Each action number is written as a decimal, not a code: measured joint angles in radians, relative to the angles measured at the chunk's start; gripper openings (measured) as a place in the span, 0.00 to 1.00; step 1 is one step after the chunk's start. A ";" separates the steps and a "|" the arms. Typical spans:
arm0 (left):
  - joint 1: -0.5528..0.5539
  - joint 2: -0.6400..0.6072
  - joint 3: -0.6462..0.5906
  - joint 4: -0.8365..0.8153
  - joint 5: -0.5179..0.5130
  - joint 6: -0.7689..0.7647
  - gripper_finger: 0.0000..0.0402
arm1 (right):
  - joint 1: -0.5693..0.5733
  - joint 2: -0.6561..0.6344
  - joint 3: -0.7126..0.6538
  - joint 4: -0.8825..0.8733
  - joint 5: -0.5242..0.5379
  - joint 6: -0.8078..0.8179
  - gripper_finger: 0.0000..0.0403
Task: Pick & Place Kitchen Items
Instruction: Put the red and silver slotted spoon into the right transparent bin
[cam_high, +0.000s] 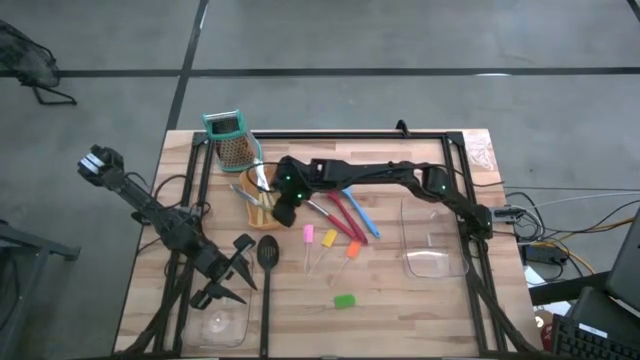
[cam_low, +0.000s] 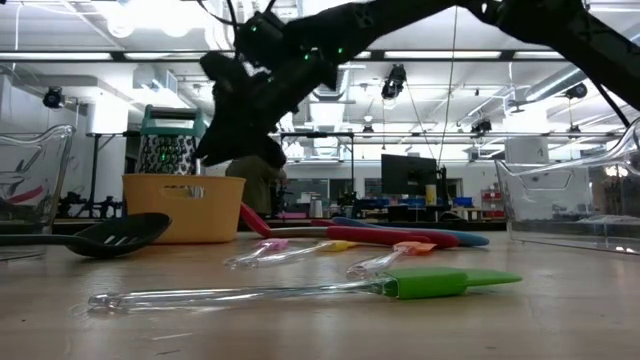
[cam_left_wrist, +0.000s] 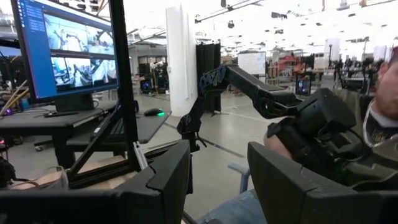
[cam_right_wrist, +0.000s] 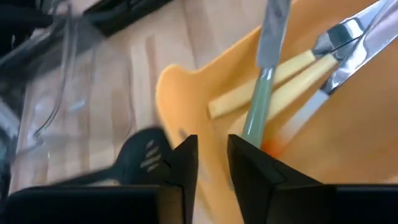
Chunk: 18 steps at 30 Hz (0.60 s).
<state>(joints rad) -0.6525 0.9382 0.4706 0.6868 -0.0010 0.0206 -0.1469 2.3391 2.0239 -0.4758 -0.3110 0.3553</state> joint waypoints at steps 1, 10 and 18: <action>0.000 -0.003 0.000 0.001 0.000 -0.009 0.42 | 0.005 -0.013 0.000 -0.025 -0.002 -0.017 0.18; 0.000 -0.008 0.000 -0.001 0.000 -0.019 0.42 | 0.129 -0.101 -0.026 -0.232 0.057 -0.095 0.03; 0.000 -0.008 0.000 0.001 -0.021 -0.003 0.42 | 0.265 -0.218 -0.144 -0.246 0.303 -0.122 0.02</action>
<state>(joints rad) -0.6525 0.9302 0.4706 0.6878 -0.0220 0.0179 0.1185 2.1215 1.8801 -0.7219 -0.0085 0.2330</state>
